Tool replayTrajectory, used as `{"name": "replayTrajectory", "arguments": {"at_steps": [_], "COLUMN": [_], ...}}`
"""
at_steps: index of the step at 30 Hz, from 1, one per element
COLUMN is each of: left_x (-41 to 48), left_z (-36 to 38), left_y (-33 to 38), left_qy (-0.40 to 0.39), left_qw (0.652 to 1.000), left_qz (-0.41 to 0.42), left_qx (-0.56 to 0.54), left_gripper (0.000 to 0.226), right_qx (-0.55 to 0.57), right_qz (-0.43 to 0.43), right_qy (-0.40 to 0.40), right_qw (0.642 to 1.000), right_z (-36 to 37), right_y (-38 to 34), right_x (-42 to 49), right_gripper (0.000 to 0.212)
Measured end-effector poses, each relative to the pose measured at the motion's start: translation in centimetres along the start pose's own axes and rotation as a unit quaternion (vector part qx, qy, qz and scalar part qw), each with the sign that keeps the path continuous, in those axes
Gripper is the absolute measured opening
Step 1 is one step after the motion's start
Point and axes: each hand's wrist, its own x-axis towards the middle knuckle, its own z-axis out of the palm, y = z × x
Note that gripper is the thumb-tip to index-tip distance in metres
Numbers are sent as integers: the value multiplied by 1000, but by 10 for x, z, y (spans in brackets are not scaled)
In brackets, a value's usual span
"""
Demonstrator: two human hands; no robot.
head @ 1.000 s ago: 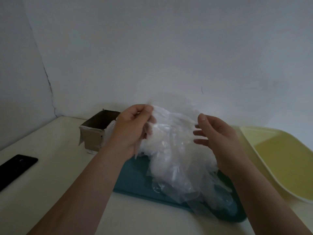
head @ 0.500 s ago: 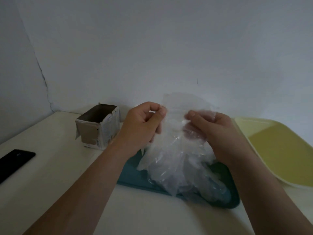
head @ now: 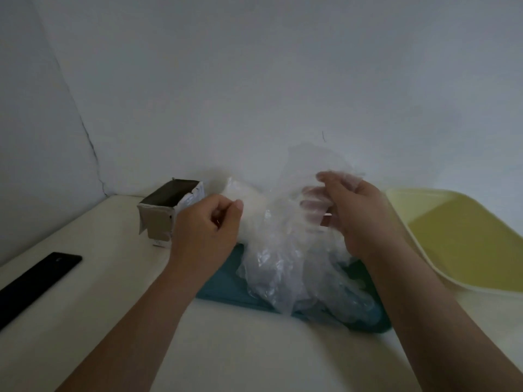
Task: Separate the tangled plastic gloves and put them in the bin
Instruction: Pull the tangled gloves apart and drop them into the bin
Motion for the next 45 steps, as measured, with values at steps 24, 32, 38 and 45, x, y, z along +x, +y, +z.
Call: {"name": "replayTrajectory", "arguments": {"at_steps": [24,32,38,45], "left_x": [0,-16,-22,-24], "left_z": [24,-2,-1,1], "left_y": [46,18,44,44], "left_qy": [-239,-203,-219,-198], "left_qw": [926,962,879,900], "left_qz": [-170,-168,-254,-205], "left_qx": [-239,-76,-340,-329], "left_gripper": [20,17,53,15], "right_qx": [156,159,170,164], "right_qz": [-7,-13,-14,-30], "right_qy": [-31,-1,-39,-7], "right_qw": [987,987,985,986], "right_z": [-2,0,21,23], "right_y": [-4,-8,-10,-39], "right_x": [-1,0,-15,-25], "right_gripper": [28,27,28,28]}}
